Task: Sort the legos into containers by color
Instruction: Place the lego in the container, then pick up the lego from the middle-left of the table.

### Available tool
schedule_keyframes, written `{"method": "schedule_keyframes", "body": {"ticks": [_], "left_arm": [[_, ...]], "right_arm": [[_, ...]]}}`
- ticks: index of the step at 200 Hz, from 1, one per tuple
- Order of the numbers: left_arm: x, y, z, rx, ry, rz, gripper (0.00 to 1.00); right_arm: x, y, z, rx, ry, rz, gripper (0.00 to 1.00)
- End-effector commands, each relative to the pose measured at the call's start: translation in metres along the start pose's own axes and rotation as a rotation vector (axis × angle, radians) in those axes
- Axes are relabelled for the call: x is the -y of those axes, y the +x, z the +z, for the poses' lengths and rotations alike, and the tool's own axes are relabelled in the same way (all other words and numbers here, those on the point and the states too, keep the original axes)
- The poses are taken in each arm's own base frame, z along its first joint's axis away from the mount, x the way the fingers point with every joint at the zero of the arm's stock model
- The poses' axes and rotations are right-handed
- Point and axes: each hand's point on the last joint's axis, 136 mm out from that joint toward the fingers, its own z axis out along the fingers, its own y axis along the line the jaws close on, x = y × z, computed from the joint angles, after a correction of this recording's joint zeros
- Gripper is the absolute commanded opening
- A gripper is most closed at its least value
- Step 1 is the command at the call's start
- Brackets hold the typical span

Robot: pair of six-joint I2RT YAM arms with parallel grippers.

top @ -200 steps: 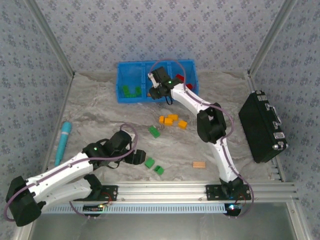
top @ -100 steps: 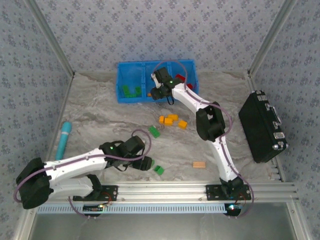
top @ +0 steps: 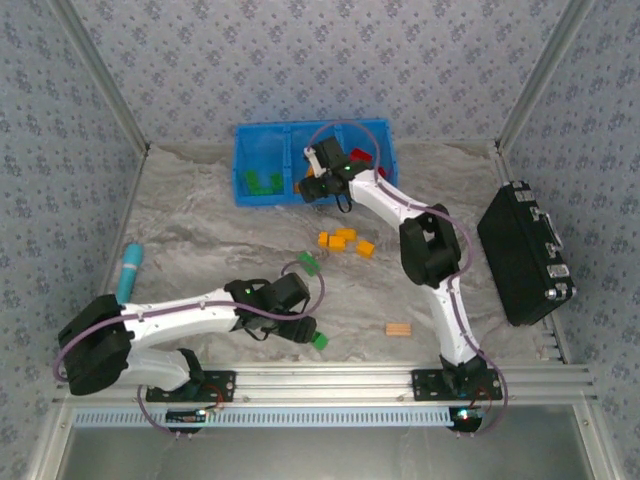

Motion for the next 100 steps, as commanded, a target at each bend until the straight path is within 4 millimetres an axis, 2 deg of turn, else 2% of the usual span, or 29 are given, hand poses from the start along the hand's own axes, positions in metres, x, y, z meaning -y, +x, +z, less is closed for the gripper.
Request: {"method": "schedule_keyframes", "body": {"ticks": [1, 20, 51, 100], "left_arm": [[0.006, -0.004, 0.003, 0.003, -0.02, 0.02, 0.85], [-0.001, 0.0, 0.009, -0.011, -0.056, -0.004, 0.83], [-0.008, 0.005, 0.016, -0.023, -0.086, -0.027, 0.77], [-0.007, 0.004, 0.028, -0.023, -0.083, -0.025, 0.63]], "right_arm": [[-0.003, -0.042, -0.052, 0.14, -0.013, -0.014, 0.72], [-0.005, -0.05, -0.073, 0.179, -0.022, -0.019, 0.73], [-0.006, -0.052, -0.109, 0.222, -0.004, -0.04, 0.75], [0.008, -0.037, -0.167, 0.254, 0.08, -0.053, 0.75]]}}
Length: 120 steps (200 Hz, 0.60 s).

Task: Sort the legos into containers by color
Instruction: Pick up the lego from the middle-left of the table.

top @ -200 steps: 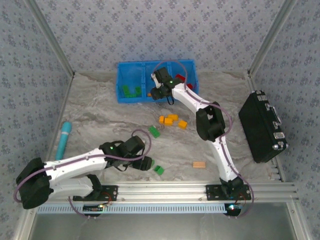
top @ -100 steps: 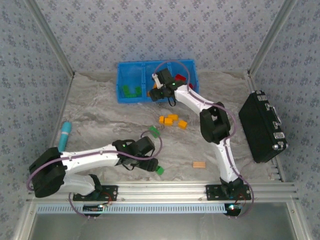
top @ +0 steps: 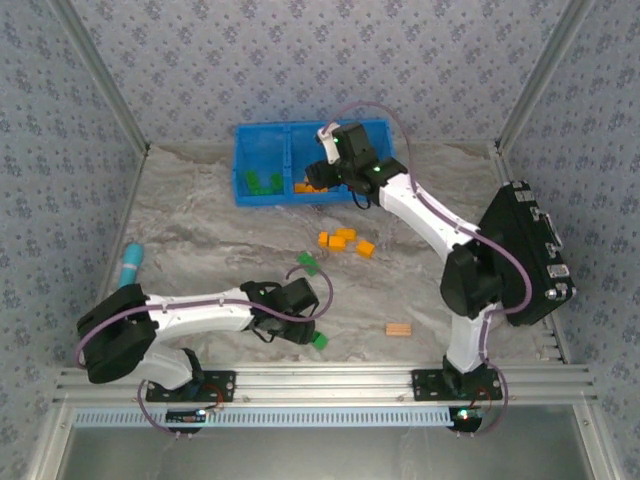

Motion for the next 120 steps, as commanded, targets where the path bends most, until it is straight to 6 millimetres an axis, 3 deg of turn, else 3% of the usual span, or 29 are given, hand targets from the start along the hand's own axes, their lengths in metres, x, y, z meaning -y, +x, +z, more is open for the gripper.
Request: {"method": "schedule_keyframes", "body": {"ticks": [1, 57, 120], "left_arm": [[0.001, -0.001, 0.007, 0.012, -0.001, 0.002, 0.63], [0.005, 0.0, 0.017, -0.004, 0.009, 0.002, 0.42], [0.009, -0.013, 0.014, 0.002, -0.015, 0.052, 0.31]], "right_arm": [[0.011, -0.003, -0.034, 0.027, 0.062, -0.026, 0.75], [0.02, 0.026, -0.095, 0.031, 0.087, 0.002, 0.72], [0.042, 0.106, -0.125, -0.15, 0.177, 0.099, 0.72]]}}
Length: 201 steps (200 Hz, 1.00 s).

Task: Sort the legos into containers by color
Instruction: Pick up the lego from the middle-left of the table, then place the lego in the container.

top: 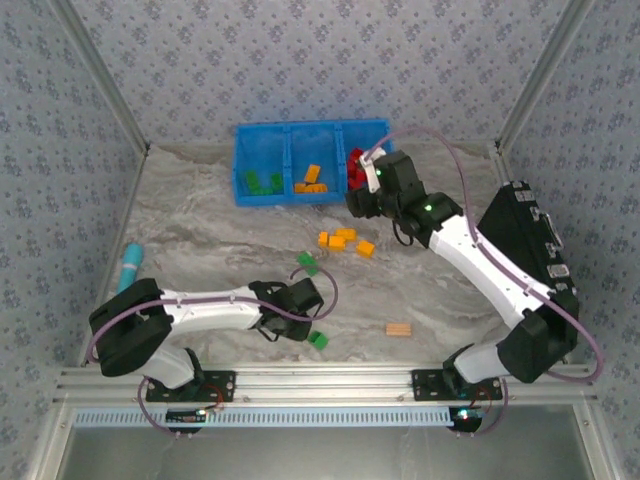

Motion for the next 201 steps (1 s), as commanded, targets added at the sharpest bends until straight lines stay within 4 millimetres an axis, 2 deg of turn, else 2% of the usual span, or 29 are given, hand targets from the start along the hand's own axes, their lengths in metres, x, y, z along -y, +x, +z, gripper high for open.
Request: {"method": "schedule_keyframes", "body": {"ticks": [1, 11, 15, 24, 57, 81, 108, 130, 153, 201], "left_arm": [[0.006, -0.009, 0.001, 0.011, -0.001, 0.047, 0.31], [0.003, -0.018, -0.003, 0.019, -0.003, 0.053, 0.3], [0.002, -0.022, -0.005, 0.022, -0.002, 0.051, 0.29], [-0.001, -0.031, -0.01, 0.032, 0.006, 0.049, 0.28], [-0.035, -0.076, -0.04, 0.099, -0.018, 0.007, 0.28], [-0.062, -0.124, -0.078, 0.214, -0.047, 0.001, 0.28], [-0.11, -0.186, -0.124, 0.355, -0.166, -0.041, 0.28], [-0.139, -0.23, -0.15, 0.466, -0.22, -0.108, 0.29], [-0.163, -0.261, -0.153, 0.505, -0.279, -0.137, 0.29], [-0.202, -0.3, -0.123, 0.508, -0.343, -0.192, 0.31]], "right_arm": [[0.016, 0.041, -0.01, -0.106, 0.056, 0.053, 0.72], [0.017, 0.05, -0.013, -0.115, 0.053, 0.078, 0.73], [0.018, 0.064, -0.011, -0.145, 0.057, 0.084, 0.73], [0.019, 0.076, -0.011, -0.165, 0.061, 0.101, 0.73], [0.02, 0.114, -0.006, -0.227, 0.075, 0.159, 0.73], [0.019, 0.132, 0.0, -0.247, 0.071, 0.206, 0.72], [0.015, 0.148, 0.006, -0.259, 0.056, 0.253, 0.72], [0.012, 0.157, 0.006, -0.261, 0.048, 0.287, 0.72], [0.007, 0.163, 0.002, -0.261, 0.041, 0.305, 0.72], [0.002, 0.172, -0.019, -0.23, 0.023, 0.367, 0.73]]}}
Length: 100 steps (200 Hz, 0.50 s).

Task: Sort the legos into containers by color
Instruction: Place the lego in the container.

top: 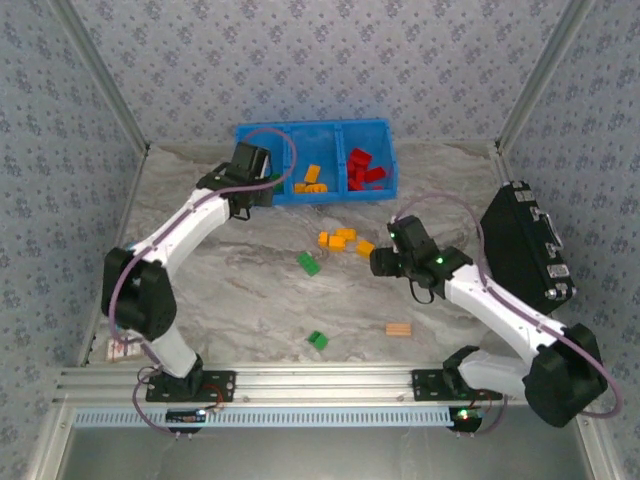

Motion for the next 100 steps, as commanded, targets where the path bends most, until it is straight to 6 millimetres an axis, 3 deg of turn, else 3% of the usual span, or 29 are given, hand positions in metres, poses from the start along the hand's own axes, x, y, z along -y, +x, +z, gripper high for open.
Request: {"method": "schedule_keyframes", "body": {"ticks": [1, 57, 100], "left_arm": [[-0.013, -0.021, 0.019, 0.03, -0.05, 0.004, 0.31], [-0.03, -0.036, 0.063, -0.02, -0.089, -0.004, 0.42], [-0.03, -0.036, 0.082, -0.06, -0.077, 0.031, 0.5]], "right_arm": [[0.0, 0.007, -0.01, 0.016, -0.021, 0.069, 0.73], [0.007, 0.023, -0.013, 0.009, -0.011, 0.107, 0.73], [0.005, 0.024, -0.014, -0.007, -0.005, 0.101, 0.73]]}}
